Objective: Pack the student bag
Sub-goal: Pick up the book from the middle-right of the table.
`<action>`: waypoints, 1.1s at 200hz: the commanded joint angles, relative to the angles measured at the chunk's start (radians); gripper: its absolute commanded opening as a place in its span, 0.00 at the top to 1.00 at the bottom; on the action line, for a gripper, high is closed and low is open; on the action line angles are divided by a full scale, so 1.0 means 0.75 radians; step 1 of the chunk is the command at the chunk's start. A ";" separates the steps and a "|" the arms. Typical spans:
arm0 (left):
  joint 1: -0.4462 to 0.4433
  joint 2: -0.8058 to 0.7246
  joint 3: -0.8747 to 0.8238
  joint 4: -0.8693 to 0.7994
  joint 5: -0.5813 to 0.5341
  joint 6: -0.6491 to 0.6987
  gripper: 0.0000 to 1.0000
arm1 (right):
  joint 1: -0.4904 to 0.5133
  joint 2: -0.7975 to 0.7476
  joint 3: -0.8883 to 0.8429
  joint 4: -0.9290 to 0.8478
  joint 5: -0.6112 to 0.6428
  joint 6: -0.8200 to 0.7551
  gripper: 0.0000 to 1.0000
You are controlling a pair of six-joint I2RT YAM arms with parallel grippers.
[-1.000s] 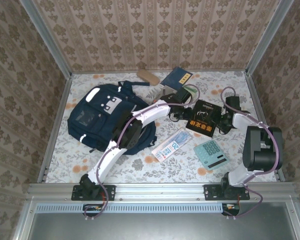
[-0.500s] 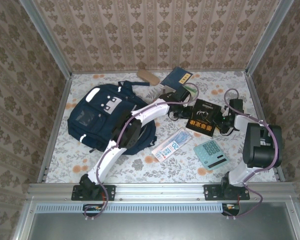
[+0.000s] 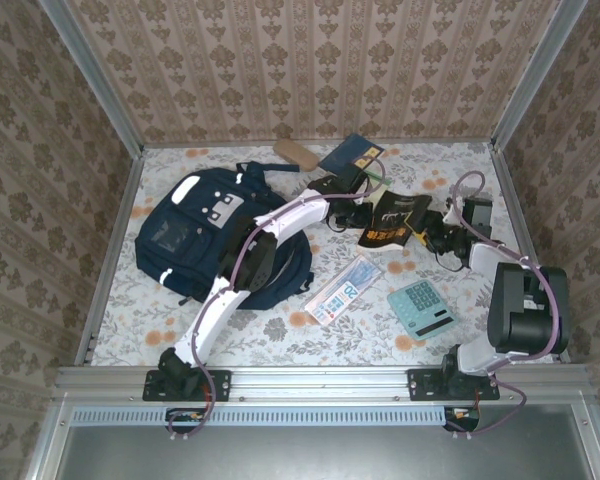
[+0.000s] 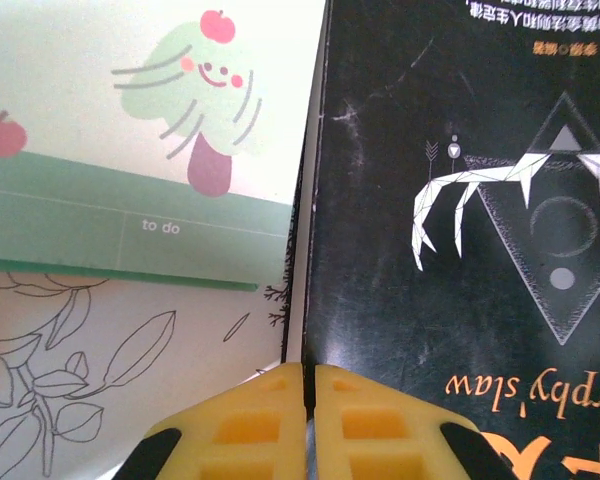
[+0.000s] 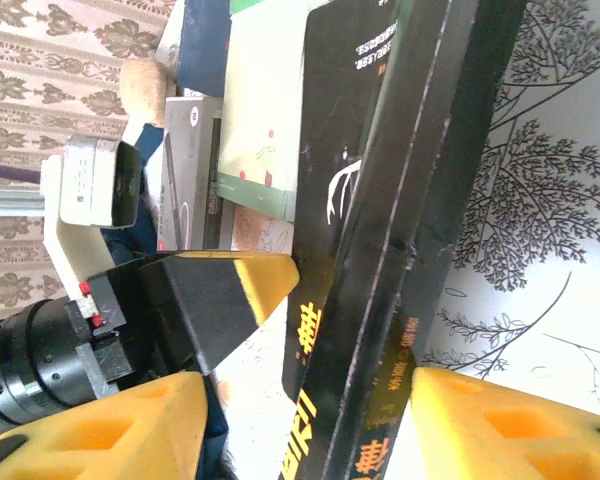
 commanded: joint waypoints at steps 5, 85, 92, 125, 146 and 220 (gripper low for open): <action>-0.083 0.071 0.020 -0.068 0.134 0.037 0.90 | 0.052 0.052 0.102 -0.163 -0.090 -0.095 0.48; -0.083 0.068 0.020 -0.062 0.161 0.032 0.89 | 0.105 0.144 0.137 -0.207 -0.019 -0.111 0.50; -0.083 0.069 0.020 -0.062 0.161 0.030 0.89 | 0.108 0.147 0.130 -0.181 -0.028 -0.103 0.51; -0.085 0.069 0.016 -0.056 0.170 0.027 0.88 | 0.125 0.180 0.147 -0.152 -0.034 -0.086 0.68; -0.085 0.059 0.012 -0.060 0.171 0.029 0.85 | 0.126 0.177 0.149 -0.152 -0.027 -0.080 0.89; -0.016 -0.157 -0.008 -0.046 0.142 -0.013 0.51 | 0.111 0.004 0.146 -0.225 0.015 -0.091 1.00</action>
